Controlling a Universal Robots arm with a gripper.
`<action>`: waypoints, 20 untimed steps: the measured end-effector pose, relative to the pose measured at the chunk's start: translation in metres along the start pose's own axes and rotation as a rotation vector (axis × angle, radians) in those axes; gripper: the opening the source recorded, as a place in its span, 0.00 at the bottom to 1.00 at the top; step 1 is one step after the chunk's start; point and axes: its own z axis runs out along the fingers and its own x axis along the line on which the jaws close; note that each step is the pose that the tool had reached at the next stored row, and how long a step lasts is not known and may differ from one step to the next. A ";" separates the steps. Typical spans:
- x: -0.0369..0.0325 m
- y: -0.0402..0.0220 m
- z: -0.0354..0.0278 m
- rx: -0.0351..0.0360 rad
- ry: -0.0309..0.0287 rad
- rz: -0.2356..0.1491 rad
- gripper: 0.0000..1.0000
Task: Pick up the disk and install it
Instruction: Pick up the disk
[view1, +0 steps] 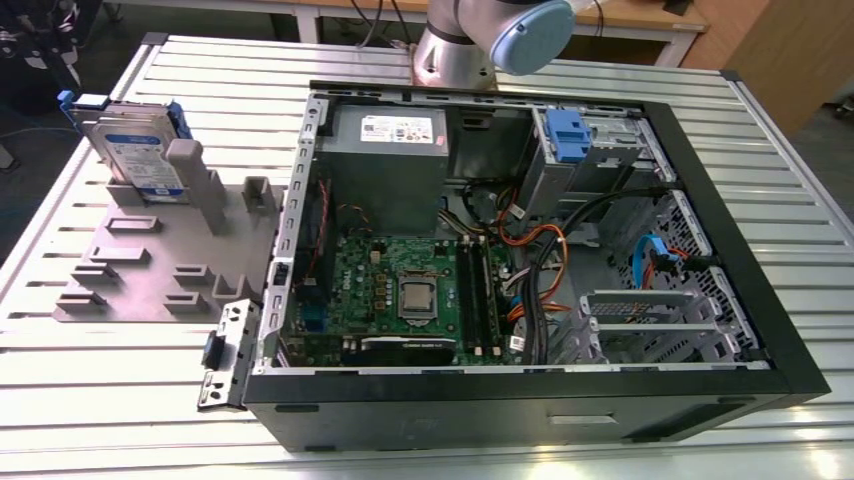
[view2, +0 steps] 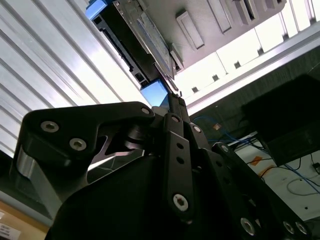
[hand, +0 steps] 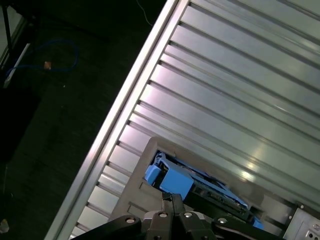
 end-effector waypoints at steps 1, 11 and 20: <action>0.0000 0.0000 0.0000 0.0000 0.0000 -0.002 0.11; 0.0000 0.0000 0.0000 0.0003 0.0016 -0.040 0.11; 0.0000 0.0000 0.0001 0.0016 0.0073 -0.175 0.11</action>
